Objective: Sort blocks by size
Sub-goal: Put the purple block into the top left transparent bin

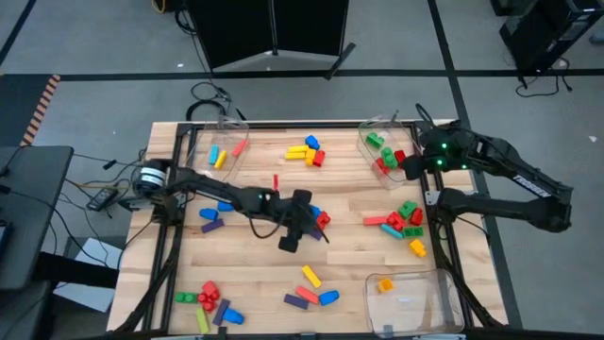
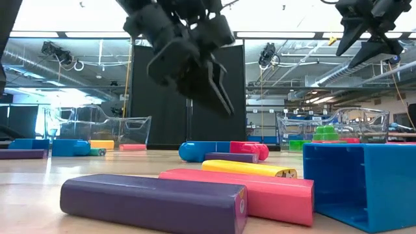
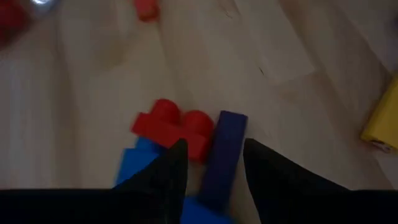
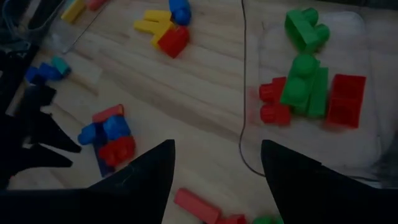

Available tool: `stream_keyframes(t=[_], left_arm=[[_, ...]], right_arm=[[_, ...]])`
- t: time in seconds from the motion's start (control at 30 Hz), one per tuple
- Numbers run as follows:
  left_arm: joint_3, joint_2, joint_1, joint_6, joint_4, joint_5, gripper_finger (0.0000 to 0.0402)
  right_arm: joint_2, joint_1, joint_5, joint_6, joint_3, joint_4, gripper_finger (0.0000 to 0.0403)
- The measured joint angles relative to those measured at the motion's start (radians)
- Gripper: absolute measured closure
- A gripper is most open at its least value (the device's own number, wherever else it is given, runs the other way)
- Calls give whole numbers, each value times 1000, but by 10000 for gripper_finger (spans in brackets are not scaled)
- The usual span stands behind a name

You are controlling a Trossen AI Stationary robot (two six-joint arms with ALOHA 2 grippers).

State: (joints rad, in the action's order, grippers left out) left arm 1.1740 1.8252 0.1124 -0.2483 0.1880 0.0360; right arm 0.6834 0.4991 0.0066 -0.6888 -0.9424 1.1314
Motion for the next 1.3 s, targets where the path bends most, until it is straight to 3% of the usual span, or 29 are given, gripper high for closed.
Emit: stream_keyframes(t=[0.53,1.03,1.3], left_arm=[[0,145,-39,25,-56,-75,239],[2,174,-49,102,-66,-146,240],[3,175,-47,174,-69,-143,295]], right_arm=[[0,-13,1,-1,0,7,154],[1,-12,2,-1,0,8,154],[1,-12,3,-1,0,8,154]])
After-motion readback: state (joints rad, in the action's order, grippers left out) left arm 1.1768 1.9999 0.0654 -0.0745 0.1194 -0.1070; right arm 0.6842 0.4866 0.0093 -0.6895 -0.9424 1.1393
